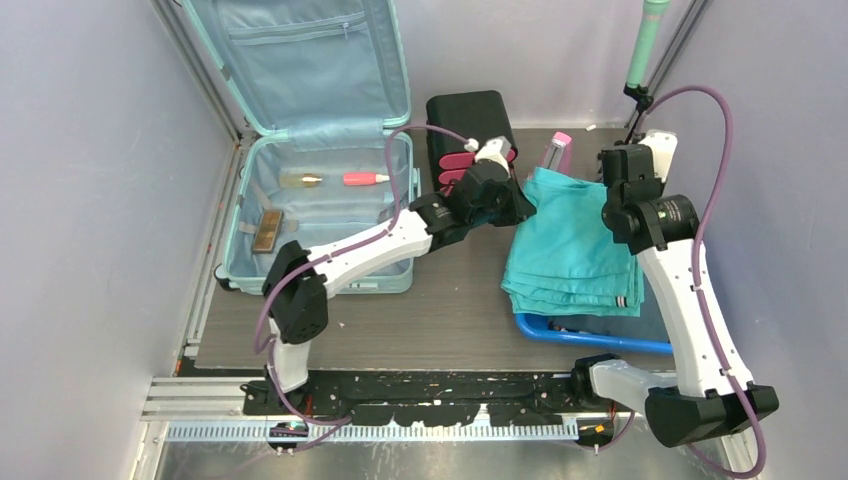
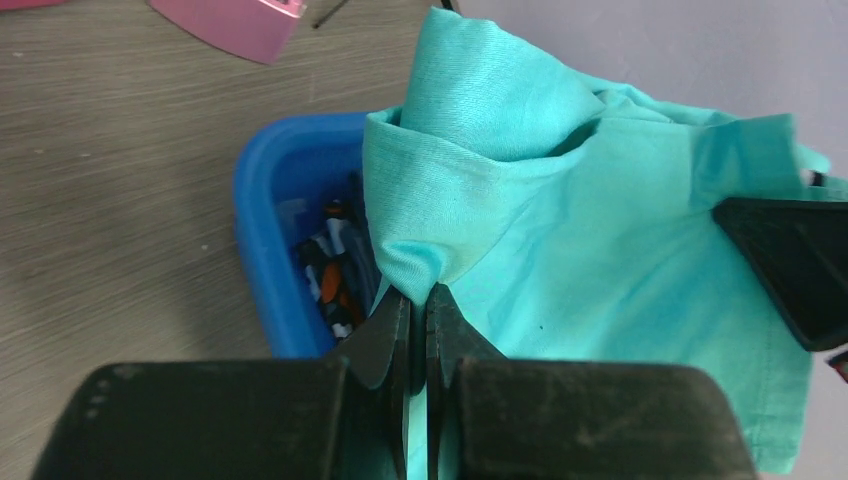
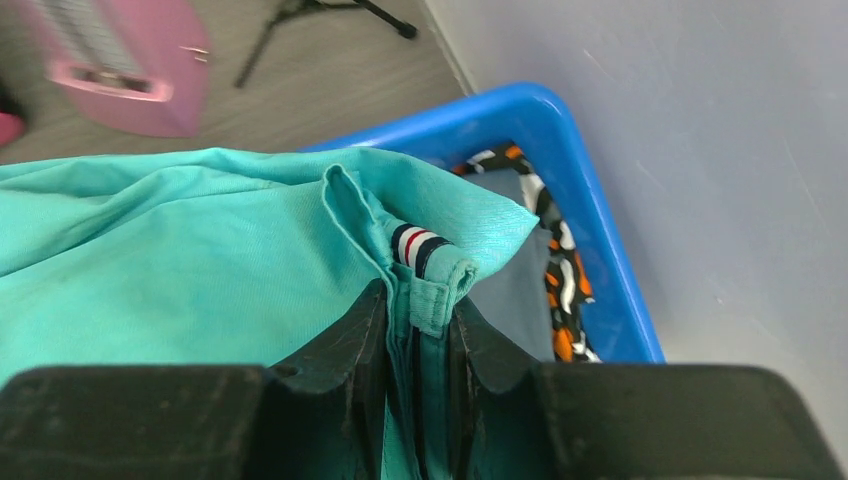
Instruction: Open, take out, and arrange the luggage
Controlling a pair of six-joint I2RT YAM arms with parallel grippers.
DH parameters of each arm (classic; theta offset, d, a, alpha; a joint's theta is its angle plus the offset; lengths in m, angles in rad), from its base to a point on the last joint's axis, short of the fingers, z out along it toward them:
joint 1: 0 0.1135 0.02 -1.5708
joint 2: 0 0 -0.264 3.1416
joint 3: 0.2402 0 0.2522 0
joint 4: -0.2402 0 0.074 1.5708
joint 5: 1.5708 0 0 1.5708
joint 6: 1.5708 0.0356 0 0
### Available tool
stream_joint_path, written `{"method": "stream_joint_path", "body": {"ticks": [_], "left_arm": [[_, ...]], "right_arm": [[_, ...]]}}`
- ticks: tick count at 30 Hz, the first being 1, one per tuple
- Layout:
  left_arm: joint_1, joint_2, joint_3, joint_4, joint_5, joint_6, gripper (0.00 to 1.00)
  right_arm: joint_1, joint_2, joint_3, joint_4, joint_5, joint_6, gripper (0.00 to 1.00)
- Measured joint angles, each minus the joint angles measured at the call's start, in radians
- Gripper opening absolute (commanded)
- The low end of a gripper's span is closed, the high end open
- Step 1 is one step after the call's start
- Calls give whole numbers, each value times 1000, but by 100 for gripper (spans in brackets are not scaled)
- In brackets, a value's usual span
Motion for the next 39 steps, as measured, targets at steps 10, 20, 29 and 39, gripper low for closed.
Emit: {"method": "stream_joint_path", "body": {"ticks": [10,20,29,39], "left_arm": [[-66,193,97,59,-18,-45,0],[-117,303,187,54,-60,-26,0],[-117,375,212,56,-68,-22,0],[-127,378,191,75,-112,-16,25]], "right_arm": [[-277,-2,-209,121,-80,-106,0],[-393,-2,-330,275,-112,-219,0],[-425,35,-402,355,-145,-243,0],[-427,70,-461,436,-140,-251,20]]}}
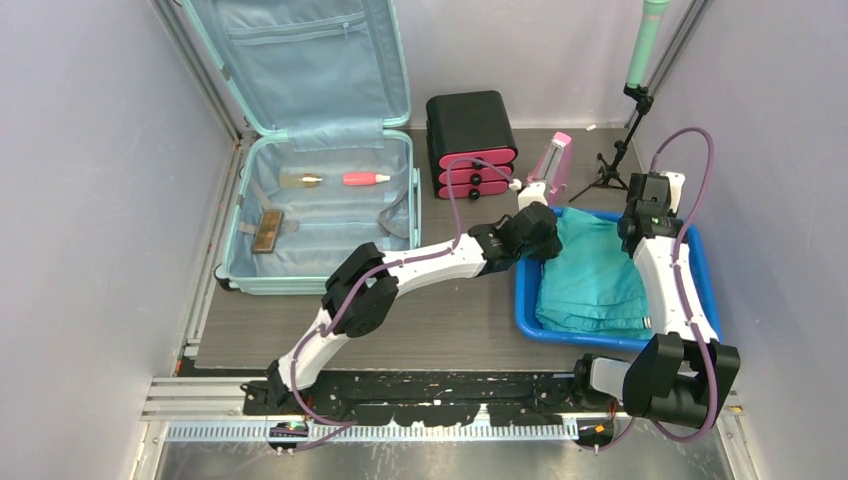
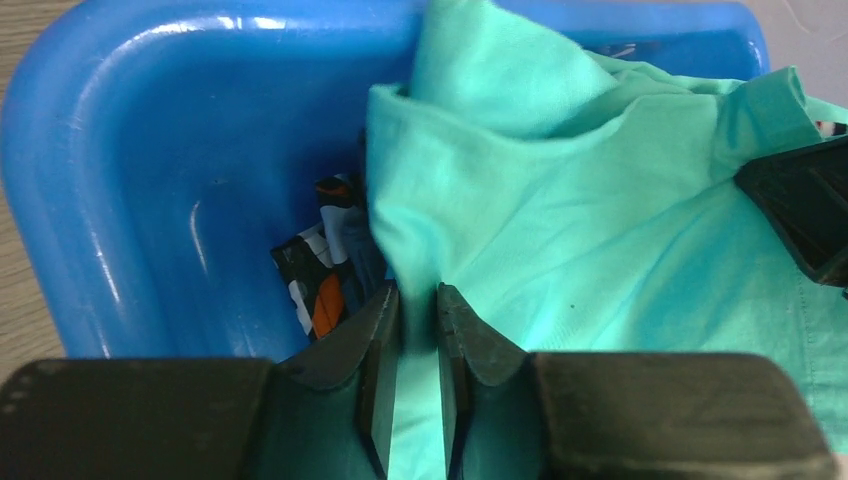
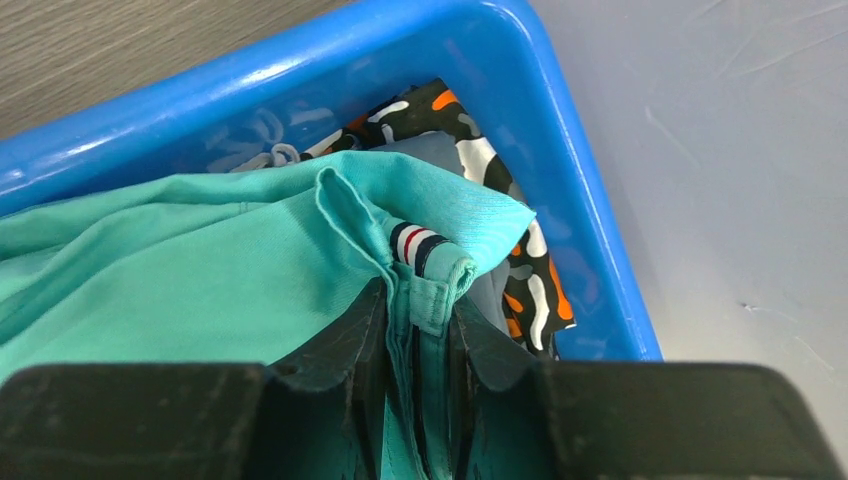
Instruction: Open, take out, and arrange the luggage
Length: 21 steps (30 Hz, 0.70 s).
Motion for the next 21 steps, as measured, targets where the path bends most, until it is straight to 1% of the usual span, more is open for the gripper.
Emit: {"method": "stream_joint_path", "body": {"ticks": [1,2,4,5,6,8,10,13,15,16,19,21], "left_arm": [[0,0,0,-2,-3,3,28],[-3,0,1,-8,-6,7,31],[-5,0,1,-19,-7,10,37],[-6,0,3,-20,-8,13,41],[-8,0,6,-19,-8,18,43],[-13,0,14,-22,-10,35,46],[-19,0,17,-23,-12,55,46],[-24,-8,17,-33,-18,89,47],[-27,-23,10,-37,-19,110,47],[-28,-37,2,-38,-19,123,48],[-28,-81,-13,-38,-14,161,49],[-28,-114,-14,-38,-3,193,50]], "right_arm": [[0,3,0,2,6,0,27],[-2,6,0,3,17,0,31],[-5,6,3,0,24,2,48],[-6,6,7,-3,27,5,52],[-6,6,16,-11,33,11,59],[-9,6,45,-26,46,25,66],[-12,6,84,-43,51,37,69],[-14,6,144,-74,56,55,70],[-14,6,170,-97,54,78,67],[-14,4,180,-108,47,93,64],[-14,-19,187,-121,-31,157,58],[-16,-43,187,-126,-114,210,49]]}}
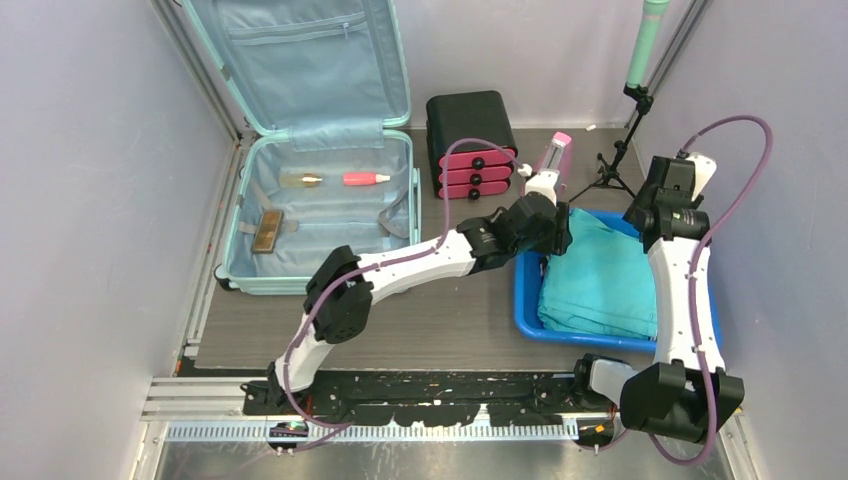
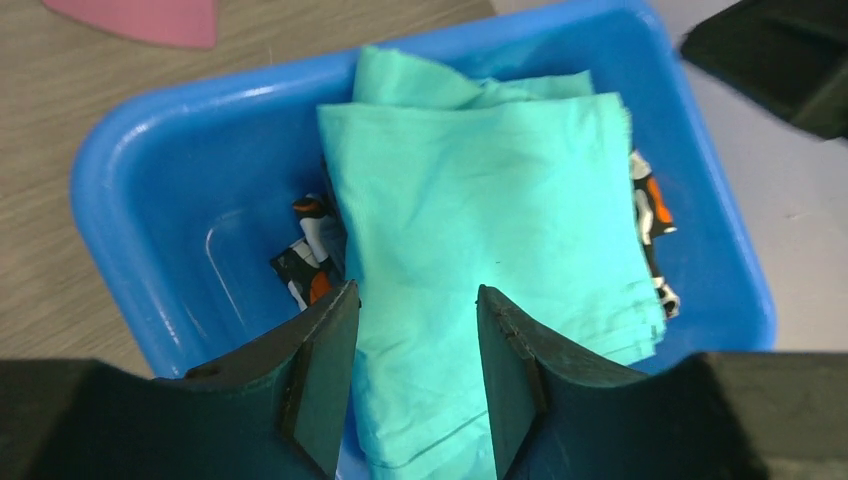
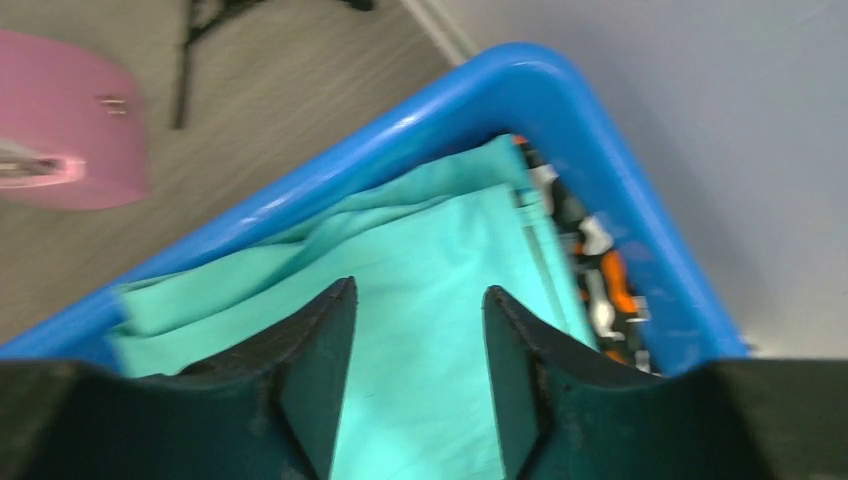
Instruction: Open, take out, and arrange the luggage
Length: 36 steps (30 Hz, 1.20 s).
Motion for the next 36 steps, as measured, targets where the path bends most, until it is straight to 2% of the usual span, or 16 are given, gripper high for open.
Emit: {"method": "stream_joint_path", "body": {"ticks": [4,5,6,7,8,12,17,21,29,36], "left_arm": [[0,-90,-29,0,14,74,53],[0,-121,-47,0,16,100,57],[0,-150,-66,0,17,124,73],[0,-184,-89,-2,19,152,94],[0,-222,-115,-7,21,185,99],[0,-376,-208,-44,11,303,100],[2,-515,-255,-151,-31,443,100],[35,-607,-320,-238,-50,513,100],[227,-797,-538,-371,-48,597,100],[233,-894,-621,-417,-95,668,100]], "right_arm": [[0,-36,-1,1,-167,107,40],[0,-41,-3,2,-212,134,37],[0,-47,-10,11,-248,158,34],[0,-56,-29,29,-286,185,32],[0,-65,-48,40,-314,205,28],[0,-113,-178,118,-441,290,20],[0,-125,-288,208,-514,357,13],[0,-103,-328,283,-553,396,12],[24,27,-405,447,-582,453,11],[62,126,-494,520,-559,476,12]]}}
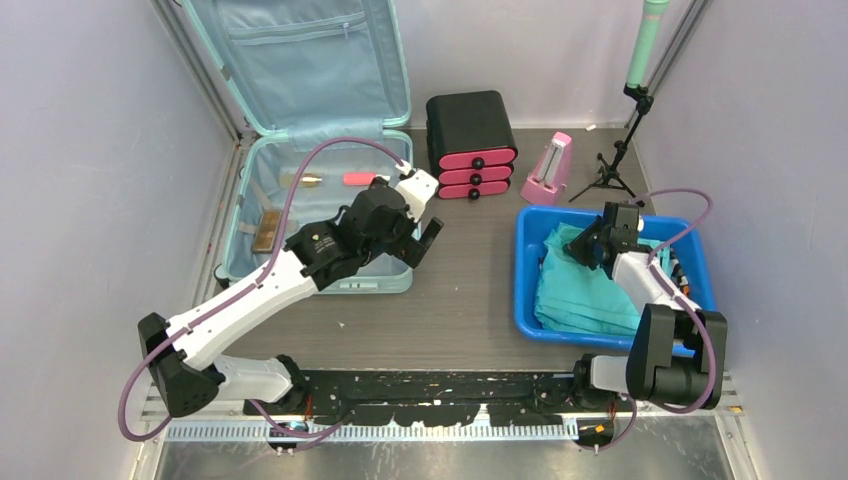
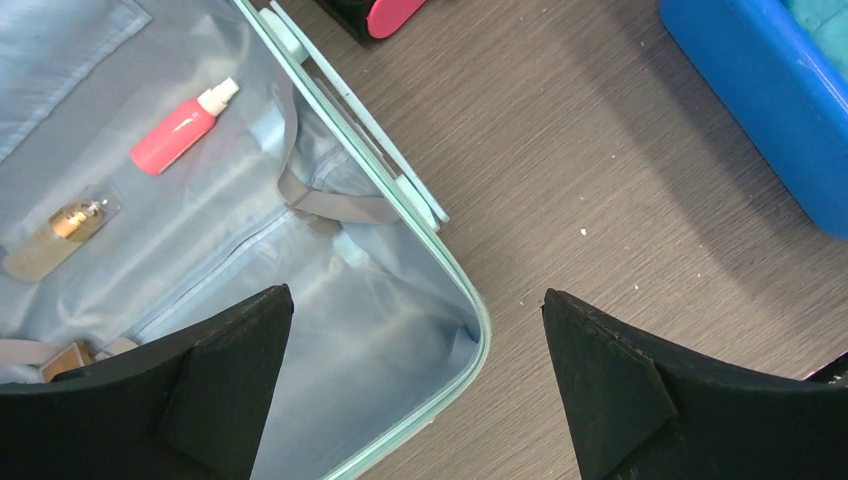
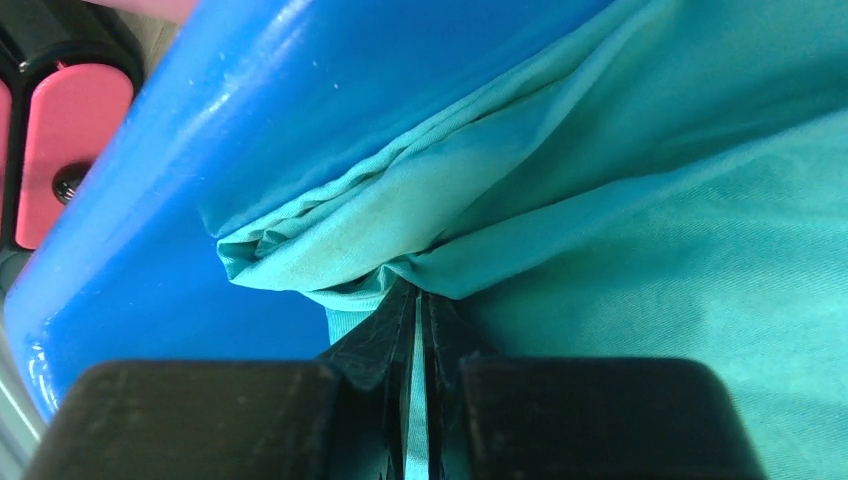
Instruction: Open, take out, and arrange the luggage
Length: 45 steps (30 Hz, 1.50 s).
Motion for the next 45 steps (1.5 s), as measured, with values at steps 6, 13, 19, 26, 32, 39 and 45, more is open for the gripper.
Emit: {"method": "stream_joint_path", "body": {"ticks": [6,13,19,26,32,39,45], "left_arm": [[0,-1,0,-8,-16,21,100],[0,18,0,-26,-47,29,100],[3,55,0,-45,-72,27,100],[77,60,0,-58,-35,-21,100],[184,54,-5,-58,5,-77,100],[352,28,-65,-28,-13,-313,98],[473,17,-90,-7,-79,-552,95]], "right_arm": [[11,13,27,-26,30,-25,14],[11,-41,111,-175,62,-66,24],[11,-142,174,-307,122,-44,24],[11,-160,131,-362,113,20,24],[26,-165,22,-361,108,61,29],[72,-238,93,-418,153,26,44],[246,-368,148,-418,183,3,65]]}}
